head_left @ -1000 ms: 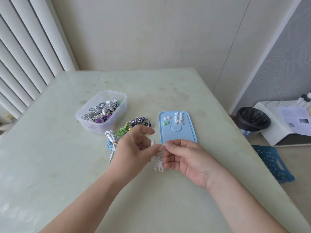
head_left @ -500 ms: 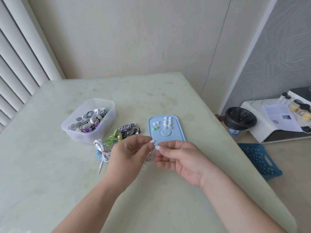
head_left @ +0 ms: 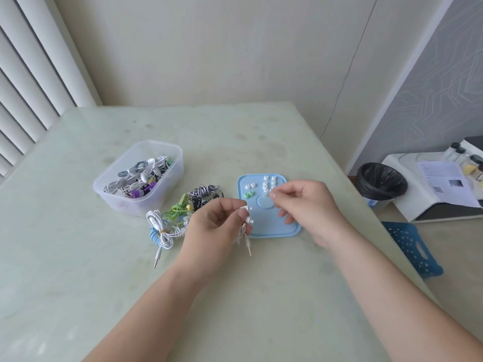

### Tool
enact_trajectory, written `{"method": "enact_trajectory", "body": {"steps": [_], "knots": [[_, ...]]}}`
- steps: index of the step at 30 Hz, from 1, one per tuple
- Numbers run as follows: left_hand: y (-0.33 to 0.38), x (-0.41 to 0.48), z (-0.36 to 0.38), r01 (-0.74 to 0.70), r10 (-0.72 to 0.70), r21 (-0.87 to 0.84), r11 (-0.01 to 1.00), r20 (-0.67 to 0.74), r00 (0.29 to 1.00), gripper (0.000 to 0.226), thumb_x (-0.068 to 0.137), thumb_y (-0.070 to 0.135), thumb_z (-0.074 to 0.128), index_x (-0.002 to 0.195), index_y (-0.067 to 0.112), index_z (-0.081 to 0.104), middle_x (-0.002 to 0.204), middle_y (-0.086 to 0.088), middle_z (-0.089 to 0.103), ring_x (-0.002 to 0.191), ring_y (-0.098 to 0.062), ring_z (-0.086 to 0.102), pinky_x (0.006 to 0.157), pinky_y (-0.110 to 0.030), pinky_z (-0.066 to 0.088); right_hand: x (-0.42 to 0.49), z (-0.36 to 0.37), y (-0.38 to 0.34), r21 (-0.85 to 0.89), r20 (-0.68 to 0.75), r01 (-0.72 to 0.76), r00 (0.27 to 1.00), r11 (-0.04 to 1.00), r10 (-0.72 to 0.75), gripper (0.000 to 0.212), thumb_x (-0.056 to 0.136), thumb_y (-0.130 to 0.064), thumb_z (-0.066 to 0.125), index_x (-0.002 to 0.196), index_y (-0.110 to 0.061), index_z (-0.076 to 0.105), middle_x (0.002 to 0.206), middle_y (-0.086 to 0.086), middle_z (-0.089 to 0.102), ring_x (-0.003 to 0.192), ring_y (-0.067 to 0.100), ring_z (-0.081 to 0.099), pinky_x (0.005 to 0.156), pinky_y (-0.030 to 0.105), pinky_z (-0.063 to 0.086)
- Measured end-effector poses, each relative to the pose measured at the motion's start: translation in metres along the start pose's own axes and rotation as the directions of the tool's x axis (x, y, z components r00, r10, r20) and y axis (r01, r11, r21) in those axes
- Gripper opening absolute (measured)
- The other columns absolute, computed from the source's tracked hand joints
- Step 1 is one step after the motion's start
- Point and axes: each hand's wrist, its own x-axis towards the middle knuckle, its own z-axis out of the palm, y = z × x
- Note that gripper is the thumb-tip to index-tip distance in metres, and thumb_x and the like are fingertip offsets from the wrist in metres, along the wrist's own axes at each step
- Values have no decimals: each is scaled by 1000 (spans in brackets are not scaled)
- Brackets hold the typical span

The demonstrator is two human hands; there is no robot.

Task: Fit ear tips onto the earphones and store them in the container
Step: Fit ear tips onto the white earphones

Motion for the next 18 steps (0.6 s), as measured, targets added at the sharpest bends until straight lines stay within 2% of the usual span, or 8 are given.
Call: {"method": "enact_trajectory", "body": {"steps": [2,4,9,12,14,16,18], "knots": [[-2,1,0,38,-38,-64,997,3,999,11,99,8,68,108,2,70,81,-11,73,68,-18,66,63,-25,52,22,-2,5,-217,-87,62,993,974,-83,5,86,-18,78,83,-22,76,75,-10,73,67,5,66,63,16,48],[-3,2,-1,71,-72,-153,986,-3,997,14,97,6,68,111,3,69,84,-11,73,69,-20,68,64,-27,55,38,1,11,-342,-67,94,990,935,-124,6,85,-18,78,84,-22,75,80,-11,72,74,3,67,67,18,47],[-8,4,-7,83,-87,-209,974,-10,996,13,98,7,68,109,2,67,87,-15,71,74,-22,69,64,-25,54,46,7,16,-548,-12,178,975,817,-220,11,85,-14,76,74,-15,76,73,-2,74,74,18,70,72,30,56],[-9,4,-6,75,-78,-220,973,-7,997,12,98,6,68,110,3,68,87,-14,71,74,-22,70,65,-27,54,42,4,16,-558,-20,190,970,808,-242,14,87,-15,73,73,-18,75,71,-4,73,70,18,69,71,33,58],[-9,4,-5,70,-72,-237,969,-1,997,14,98,5,67,112,5,68,88,-13,72,75,-21,70,66,-27,55,34,1,12,-434,-63,194,968,880,-244,13,88,-13,72,79,-21,76,73,-6,74,68,13,68,69,30,57],[-9,4,-5,74,-76,-249,966,0,997,15,98,4,67,113,5,68,89,-12,73,75,-20,71,67,-27,56,19,3,3,-132,-50,169,983,977,-177,11,89,-8,74,87,-17,79,77,0,76,67,13,70,63,27,58],[-9,3,-7,82,-87,-259,962,-8,996,14,97,5,69,111,4,69,90,-9,74,76,-20,72,70,-29,57,2,11,-3,173,44,89,994,981,-98,10,88,-2,76,92,-9,79,82,12,77,69,19,71,63,29,58]]}}
